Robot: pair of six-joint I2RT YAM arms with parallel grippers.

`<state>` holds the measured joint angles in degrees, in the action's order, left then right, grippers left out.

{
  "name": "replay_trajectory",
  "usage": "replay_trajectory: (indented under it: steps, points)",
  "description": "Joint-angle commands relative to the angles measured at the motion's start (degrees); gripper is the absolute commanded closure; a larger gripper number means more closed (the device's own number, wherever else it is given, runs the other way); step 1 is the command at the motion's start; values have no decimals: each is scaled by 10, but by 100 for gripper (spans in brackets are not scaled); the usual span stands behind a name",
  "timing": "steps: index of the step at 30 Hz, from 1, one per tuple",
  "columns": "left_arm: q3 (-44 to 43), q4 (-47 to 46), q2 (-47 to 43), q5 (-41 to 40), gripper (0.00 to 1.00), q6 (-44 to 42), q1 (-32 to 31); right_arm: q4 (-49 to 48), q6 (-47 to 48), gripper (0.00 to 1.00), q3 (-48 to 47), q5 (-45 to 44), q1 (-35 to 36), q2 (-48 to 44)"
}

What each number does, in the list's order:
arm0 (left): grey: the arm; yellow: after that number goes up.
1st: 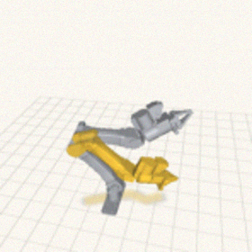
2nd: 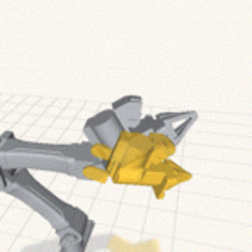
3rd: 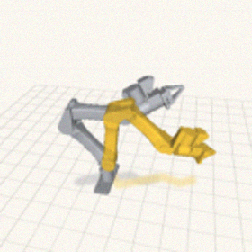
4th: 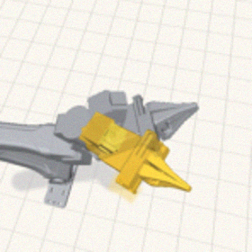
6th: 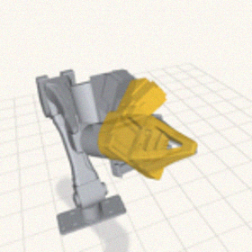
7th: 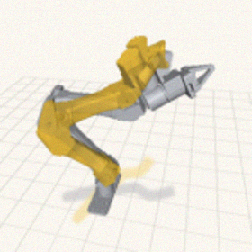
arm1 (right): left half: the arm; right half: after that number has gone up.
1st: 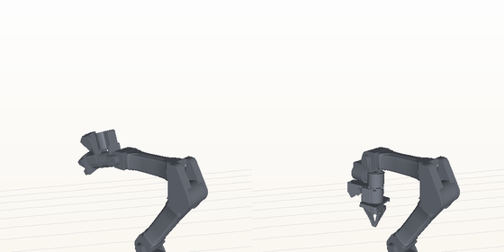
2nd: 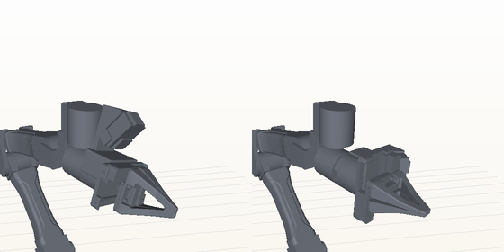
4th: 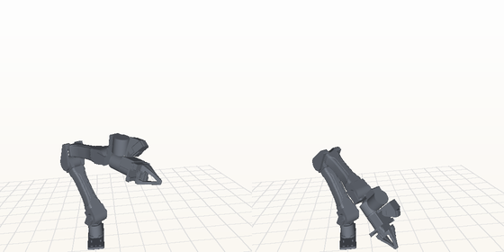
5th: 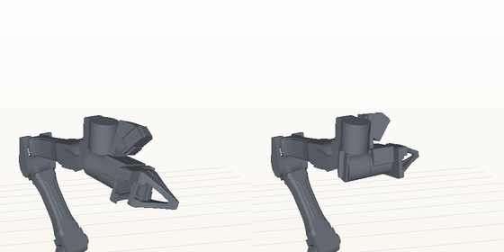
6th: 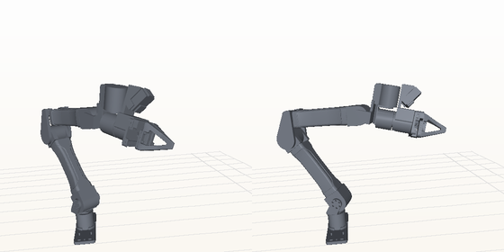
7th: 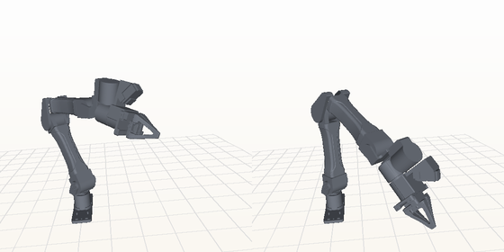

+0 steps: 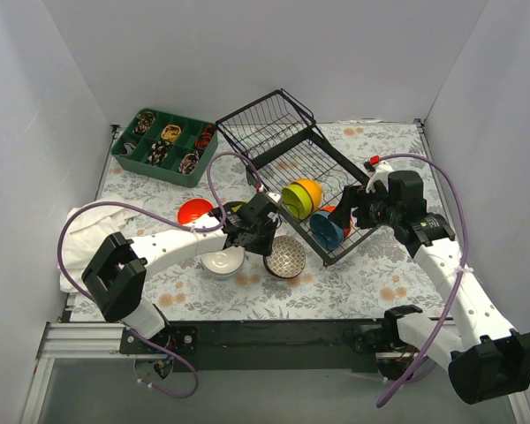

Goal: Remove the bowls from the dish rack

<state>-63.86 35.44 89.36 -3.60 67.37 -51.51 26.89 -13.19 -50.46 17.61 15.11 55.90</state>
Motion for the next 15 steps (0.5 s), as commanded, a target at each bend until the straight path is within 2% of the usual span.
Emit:
replay_trajectory:
  steps: [1, 10, 15]
  points:
    - [15, -39, -16, 15, 79, 6, -3, -11, 14, 12, -5, -6, -1, 9]
    - [36, -50, -38, 10, 80, 14, -3, -12, 47, 12, 2, -25, -3, 25]
    - [39, -42, -61, -10, 64, 19, -2, -11, 101, 6, -3, -16, -8, 48]
